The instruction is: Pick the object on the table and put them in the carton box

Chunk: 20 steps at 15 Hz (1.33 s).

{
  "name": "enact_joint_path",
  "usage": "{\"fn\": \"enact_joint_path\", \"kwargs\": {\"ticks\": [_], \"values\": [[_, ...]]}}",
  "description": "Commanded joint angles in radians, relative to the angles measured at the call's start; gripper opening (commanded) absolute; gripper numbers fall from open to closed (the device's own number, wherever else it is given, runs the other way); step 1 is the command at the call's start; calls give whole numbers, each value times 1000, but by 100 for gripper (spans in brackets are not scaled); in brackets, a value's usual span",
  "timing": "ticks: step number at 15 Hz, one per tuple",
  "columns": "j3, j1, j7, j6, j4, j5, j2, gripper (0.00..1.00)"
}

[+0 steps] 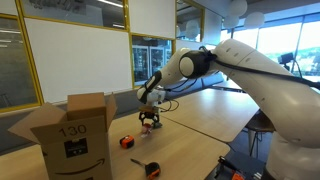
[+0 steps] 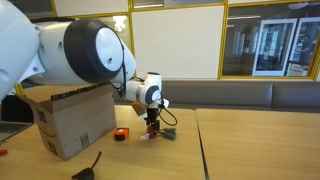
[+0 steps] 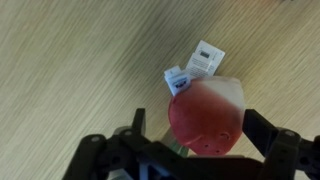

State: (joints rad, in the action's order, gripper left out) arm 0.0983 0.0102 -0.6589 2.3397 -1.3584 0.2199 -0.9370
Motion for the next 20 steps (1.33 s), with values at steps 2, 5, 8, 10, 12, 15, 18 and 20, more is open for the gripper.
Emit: {"fn": "enact_joint_path", "kwargs": {"ticks": [2, 5, 8, 10, 12, 15, 18, 20], "values": [[5, 0, -12, -33, 117, -6, -67, 100], [2, 2, -9, -39, 151, -5, -93, 75], [-2, 6, -4, -51, 175, -4, -110, 58], [-3, 6, -3, -56, 186, -4, -119, 42], [-3, 6, -2, -63, 191, -4, -120, 28], [-2, 7, -2, -61, 173, -2, -100, 11], [6, 7, -4, -40, 114, -2, -48, 12], [18, 4, -9, -24, 62, -6, 5, 11]]}}
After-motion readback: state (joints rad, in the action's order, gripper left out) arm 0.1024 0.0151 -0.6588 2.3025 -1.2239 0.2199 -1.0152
